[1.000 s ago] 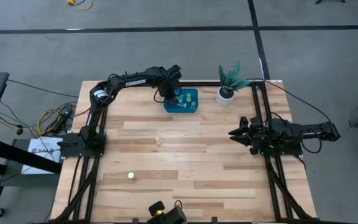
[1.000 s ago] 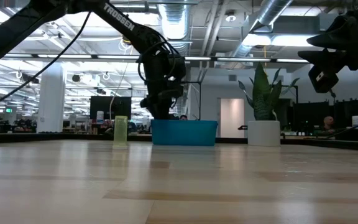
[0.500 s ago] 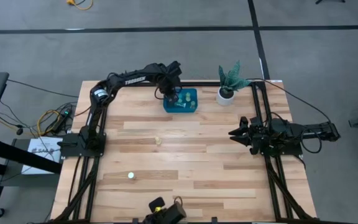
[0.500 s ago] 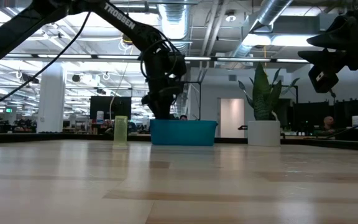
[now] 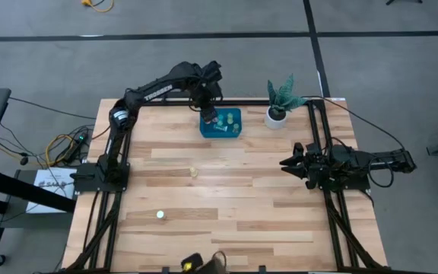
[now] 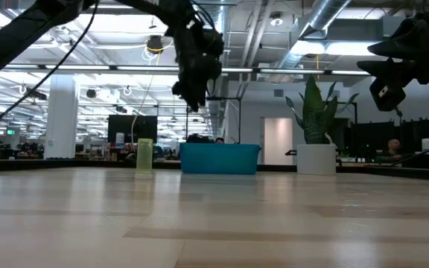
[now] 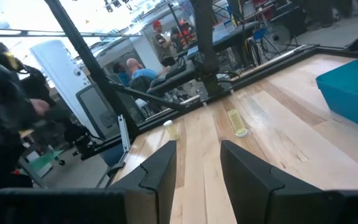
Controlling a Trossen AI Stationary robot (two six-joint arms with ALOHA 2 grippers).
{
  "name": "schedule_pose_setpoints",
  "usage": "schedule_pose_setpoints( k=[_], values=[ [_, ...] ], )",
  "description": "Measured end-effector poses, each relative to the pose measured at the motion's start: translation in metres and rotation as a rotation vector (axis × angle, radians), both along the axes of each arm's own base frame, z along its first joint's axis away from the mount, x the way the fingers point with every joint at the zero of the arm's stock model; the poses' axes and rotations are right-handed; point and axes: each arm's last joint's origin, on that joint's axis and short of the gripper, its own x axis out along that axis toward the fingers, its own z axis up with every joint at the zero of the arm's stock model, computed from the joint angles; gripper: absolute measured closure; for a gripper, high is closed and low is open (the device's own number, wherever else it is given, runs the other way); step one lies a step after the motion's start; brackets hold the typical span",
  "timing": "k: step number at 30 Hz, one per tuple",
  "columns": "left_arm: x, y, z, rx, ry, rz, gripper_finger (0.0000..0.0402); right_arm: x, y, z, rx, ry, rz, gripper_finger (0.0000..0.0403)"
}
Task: Pick and place pill bottles into a basket
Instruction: Put the yellow pill bottle into the blue bin
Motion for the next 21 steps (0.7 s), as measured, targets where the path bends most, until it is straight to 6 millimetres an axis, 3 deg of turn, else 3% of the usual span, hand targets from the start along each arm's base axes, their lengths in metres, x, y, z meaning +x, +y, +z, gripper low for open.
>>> schedule_pose_setpoints(
  k=[5, 11, 21],
  values=[
    [-0.018, -0.041, 0.052, 0.058, -0.086, -0.056, 0.0205, 0.0, 0.0, 0.0, 0.0, 0.0, 0.0, 0.0285],
    [-0.02, -0.093, 0.073, 0.147, -0.027, -0.149, 0.0205, 0.0, 0.0, 0.0, 0.0, 0.0, 0.0, 0.0285],
    [-0.009, -0.149, 0.062, 0.005, 0.039, -0.245, 0.0205, 0.0, 0.0, 0.0, 0.0, 0.0, 0.0, 0.0285]
  ],
)
